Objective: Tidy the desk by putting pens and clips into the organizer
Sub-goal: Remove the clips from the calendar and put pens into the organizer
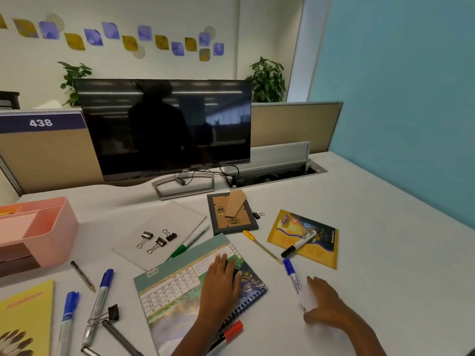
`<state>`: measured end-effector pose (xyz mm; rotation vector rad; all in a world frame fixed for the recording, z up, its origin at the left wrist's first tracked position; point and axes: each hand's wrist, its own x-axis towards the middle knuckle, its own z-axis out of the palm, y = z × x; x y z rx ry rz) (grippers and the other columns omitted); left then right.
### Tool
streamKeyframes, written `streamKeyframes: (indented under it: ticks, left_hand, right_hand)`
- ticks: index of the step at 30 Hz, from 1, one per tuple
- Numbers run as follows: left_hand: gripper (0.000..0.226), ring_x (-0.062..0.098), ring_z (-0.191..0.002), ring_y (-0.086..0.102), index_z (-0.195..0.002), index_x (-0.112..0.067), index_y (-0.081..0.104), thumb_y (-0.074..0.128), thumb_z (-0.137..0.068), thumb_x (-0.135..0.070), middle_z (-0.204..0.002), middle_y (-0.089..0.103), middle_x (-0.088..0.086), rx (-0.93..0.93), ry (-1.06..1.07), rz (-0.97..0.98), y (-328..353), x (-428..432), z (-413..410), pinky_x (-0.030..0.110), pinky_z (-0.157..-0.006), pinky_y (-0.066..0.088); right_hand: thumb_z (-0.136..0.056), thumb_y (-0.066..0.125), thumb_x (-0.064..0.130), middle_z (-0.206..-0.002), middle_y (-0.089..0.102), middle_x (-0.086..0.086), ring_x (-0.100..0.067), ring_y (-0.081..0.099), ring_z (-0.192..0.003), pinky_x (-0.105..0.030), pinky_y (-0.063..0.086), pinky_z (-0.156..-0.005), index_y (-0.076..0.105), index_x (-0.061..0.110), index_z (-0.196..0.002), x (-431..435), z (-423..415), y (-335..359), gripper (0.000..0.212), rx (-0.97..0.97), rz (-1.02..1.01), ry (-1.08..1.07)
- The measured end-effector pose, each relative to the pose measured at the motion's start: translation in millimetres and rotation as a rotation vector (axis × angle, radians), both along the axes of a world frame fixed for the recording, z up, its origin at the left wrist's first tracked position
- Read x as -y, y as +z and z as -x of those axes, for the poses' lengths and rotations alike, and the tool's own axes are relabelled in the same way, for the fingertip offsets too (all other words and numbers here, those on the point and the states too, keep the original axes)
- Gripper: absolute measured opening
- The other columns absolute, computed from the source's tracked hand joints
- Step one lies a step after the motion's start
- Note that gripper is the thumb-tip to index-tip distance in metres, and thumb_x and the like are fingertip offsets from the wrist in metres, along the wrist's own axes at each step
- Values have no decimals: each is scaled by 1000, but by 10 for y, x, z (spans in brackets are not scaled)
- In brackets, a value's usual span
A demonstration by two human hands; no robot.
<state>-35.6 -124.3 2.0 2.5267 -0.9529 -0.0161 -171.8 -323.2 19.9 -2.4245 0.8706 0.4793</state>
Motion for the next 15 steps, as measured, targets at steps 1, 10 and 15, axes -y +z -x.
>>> streamKeyframes:
  ticks: [1,10,15]
  left_hand:
    - [91,23,-143,16,-142,-14,33,-12,-73,-54,-153,24,8,-15,10,-5,-27,2,2,32,-117,13]
    - [55,32,-115,58,-112,-10,64,26,-88,-40,-123,61,13,-56,70,-19,-13,-21,29,39,-93,47]
    - [54,32,-116,57,-115,-10,63,27,-89,-40,-126,60,14,-57,76,-60,56,-67,0,39,-94,47]
  right_hand:
    - [-77,65,31,-155,-5,-1,-20,0,-143,-41,13,-117,-5,19,-144,-7,-5,16,98,-12,5,15]
    - [-97,34,14,-154,13,-8,-20,16,-141,-27,15,-114,12,5,-142,-24,-40,57,51,152,36,-12]
    - [-97,33,12,-135,46,-18,-27,46,-123,-30,38,-99,41,-1,-129,-63,-77,177,35,448,35,-189]
